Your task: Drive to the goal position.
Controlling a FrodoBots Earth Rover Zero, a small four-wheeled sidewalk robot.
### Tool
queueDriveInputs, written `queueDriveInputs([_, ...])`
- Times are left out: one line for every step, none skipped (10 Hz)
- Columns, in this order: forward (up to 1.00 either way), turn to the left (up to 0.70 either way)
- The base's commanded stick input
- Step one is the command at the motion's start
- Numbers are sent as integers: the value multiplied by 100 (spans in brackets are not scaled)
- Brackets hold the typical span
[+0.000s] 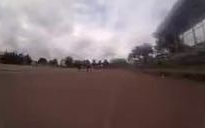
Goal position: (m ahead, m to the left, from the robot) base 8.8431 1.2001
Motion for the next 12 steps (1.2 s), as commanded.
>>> queueDriveInputs([100, -40])
queueDriveInputs([100, -40])
queueDriveInputs([100, -31])
queueDriveInputs([100, -19])
queueDriveInputs([100, -7])
queueDriveInputs([100, 0])
queueDriveInputs([100, 0])
queueDriveInputs([100, 0])
queueDriveInputs([100, 0])
queueDriveInputs([100, 0])
queueDriveInputs([100, 0])
queueDriveInputs([100, 0])
